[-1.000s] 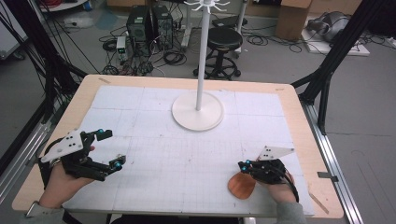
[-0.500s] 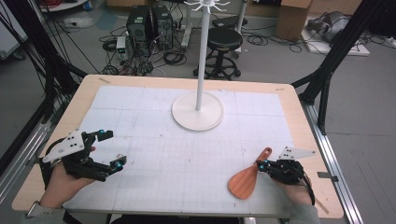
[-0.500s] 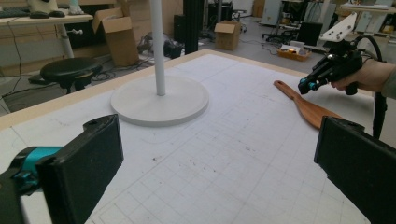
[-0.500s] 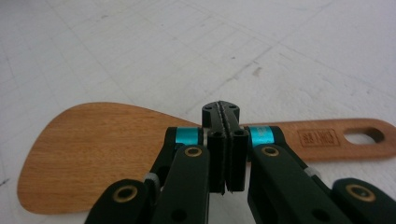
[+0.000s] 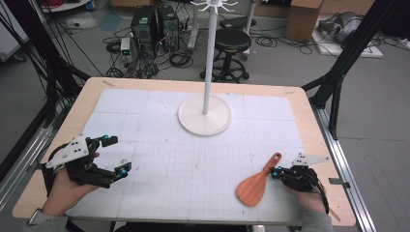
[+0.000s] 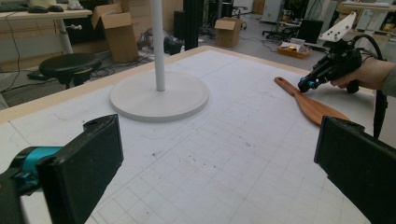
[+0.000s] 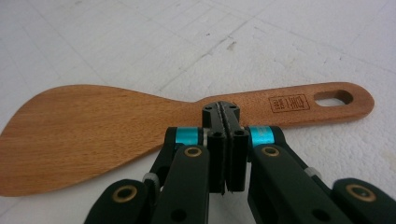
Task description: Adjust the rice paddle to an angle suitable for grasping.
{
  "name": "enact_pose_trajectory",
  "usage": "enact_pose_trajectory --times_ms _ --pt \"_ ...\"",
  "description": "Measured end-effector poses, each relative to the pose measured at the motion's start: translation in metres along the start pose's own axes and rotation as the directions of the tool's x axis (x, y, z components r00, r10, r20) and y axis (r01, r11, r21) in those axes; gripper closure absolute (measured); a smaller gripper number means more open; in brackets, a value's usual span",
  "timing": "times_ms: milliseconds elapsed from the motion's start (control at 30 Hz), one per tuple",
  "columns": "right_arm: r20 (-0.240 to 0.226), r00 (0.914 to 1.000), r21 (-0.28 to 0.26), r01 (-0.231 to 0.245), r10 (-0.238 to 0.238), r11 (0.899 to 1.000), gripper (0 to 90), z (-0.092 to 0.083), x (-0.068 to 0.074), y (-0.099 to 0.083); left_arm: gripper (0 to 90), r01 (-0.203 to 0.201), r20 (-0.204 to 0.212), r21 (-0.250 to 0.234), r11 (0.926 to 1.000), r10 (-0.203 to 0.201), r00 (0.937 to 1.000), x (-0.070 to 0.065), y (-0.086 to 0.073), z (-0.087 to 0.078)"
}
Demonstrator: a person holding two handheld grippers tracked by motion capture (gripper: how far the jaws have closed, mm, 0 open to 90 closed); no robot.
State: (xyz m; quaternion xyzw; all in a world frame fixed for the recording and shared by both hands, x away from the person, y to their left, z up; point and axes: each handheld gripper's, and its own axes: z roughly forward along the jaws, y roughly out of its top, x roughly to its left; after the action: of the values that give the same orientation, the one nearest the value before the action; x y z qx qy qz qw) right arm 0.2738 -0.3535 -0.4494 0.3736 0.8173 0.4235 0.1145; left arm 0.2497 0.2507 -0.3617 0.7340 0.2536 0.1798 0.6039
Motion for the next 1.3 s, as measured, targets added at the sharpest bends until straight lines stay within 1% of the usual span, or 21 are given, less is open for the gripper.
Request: enact_pose_trajectory --times_ms 133,167,200,300,333,400,567,800,1033,1067,1300 --pt "0.009 1.0000 0.012 0.001 -0.001 1.000 89.8 0.001 0.000 0.001 1.8 -0.001 0.001 0.003 1.0000 0.001 1.0000 0.000 0.000 0.000" --pt "0.012 0.9999 0.028 0.005 -0.005 1.000 89.7 0.003 0.000 0.001 1.8 0.000 0.000 0.002 1.0000 0.000 1.0000 0.000 -0.001 0.000" --pt "0.013 0.9998 0.027 0.013 -0.013 1.000 89.8 0.004 0.000 0.002 1.8 -0.001 0.003 0.003 1.0000 0.001 1.0000 0.000 -0.001 0.000" --pt "0.008 0.9999 0.029 0.011 -0.011 1.000 89.8 0.005 0.000 0.003 1.8 0.005 0.001 0.002 1.0000 -0.005 1.0000 0.000 -0.001 0.000" --pt "0.003 0.9999 0.031 0.016 -0.017 0.999 89.8 0.007 -0.002 0.005 1.8 0.007 -0.001 0.002 1.0000 -0.007 1.0000 0.000 -0.001 0.000" --pt "0.002 0.9998 0.033 0.021 -0.021 0.999 89.7 0.008 -0.002 0.006 1.8 0.002 0.000 0.002 1.0000 -0.002 1.0000 0.001 -0.001 -0.001" --pt "0.000 0.9997 0.034 0.025 -0.025 0.999 89.8 0.010 -0.002 0.007 1.8 0.007 -0.003 0.004 1.0000 -0.007 1.0000 0.000 -0.002 -0.001" --pt "0.005 0.9990 0.034 0.044 -0.044 0.998 89.7 0.016 -0.002 0.012 1.8 0.007 -0.009 0.006 1.0000 -0.007 0.9999 0.000 -0.004 -0.003" --pt "-0.008 0.9987 0.034 0.050 -0.050 0.998 89.8 0.022 0.000 0.017 1.8 0.008 -0.016 0.007 0.9999 -0.008 0.9998 0.000 -0.005 -0.006" --pt "-0.020 0.9985 0.037 0.051 -0.050 0.998 89.7 0.024 -0.001 0.019 1.8 0.009 -0.018 0.009 0.9999 -0.009 0.9998 0.000 -0.005 -0.007" --pt "-0.035 0.9974 0.040 0.065 -0.063 0.997 89.7 0.031 0.000 0.024 1.8 0.014 -0.033 0.011 0.9998 -0.013 0.9994 -0.001 -0.006 -0.011"
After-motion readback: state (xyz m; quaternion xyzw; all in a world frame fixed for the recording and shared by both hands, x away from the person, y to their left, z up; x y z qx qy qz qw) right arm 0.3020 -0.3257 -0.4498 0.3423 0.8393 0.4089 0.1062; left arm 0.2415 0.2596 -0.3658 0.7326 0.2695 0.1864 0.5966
